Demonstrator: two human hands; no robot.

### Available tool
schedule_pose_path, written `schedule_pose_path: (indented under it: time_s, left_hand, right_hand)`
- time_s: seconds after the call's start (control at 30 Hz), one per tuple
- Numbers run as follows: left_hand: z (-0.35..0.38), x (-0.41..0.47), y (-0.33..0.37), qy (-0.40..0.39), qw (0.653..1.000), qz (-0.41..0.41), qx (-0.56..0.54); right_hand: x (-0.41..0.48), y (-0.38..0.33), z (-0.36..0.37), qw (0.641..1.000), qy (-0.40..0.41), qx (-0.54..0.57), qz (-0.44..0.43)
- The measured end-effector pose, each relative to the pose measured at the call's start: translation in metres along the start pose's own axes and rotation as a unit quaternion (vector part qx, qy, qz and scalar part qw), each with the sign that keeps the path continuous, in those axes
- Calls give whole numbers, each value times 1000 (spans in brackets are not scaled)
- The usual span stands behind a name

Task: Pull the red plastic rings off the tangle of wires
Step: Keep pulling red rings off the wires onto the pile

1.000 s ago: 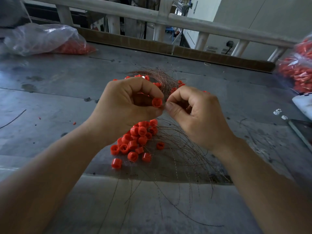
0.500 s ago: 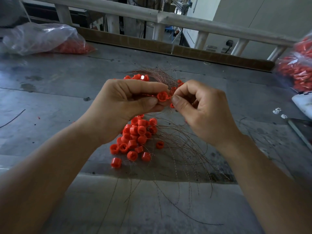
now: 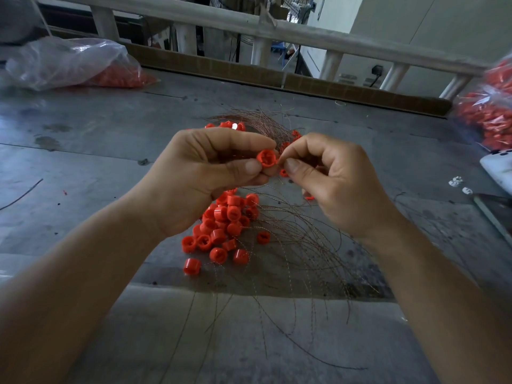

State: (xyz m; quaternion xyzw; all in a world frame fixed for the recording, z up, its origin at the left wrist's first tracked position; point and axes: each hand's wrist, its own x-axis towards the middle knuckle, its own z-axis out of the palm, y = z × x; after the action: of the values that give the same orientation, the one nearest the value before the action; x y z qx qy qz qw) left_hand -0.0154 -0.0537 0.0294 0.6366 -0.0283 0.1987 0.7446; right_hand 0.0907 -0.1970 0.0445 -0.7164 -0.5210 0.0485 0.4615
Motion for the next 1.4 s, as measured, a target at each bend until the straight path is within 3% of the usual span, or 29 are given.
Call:
schedule_pose_path:
  time_s: [0.67,0.9,1.07,1.4]
  left_hand:
    - [1,0,-4,-36,997,-25,-67]
    - [1,2,-7,0,997,-24,-72]
    - [-1,0,-7,5,998,-29,-61]
    - [0,1,-7,-5,998,-31,-50]
  right_hand:
    - [0,1,5,999,-27,25,21]
    - [13,40,-35,977,179,-71,95]
    - [16,70,-22,960,81,-219,156]
    - [27,80,2,943,-2,-317,98]
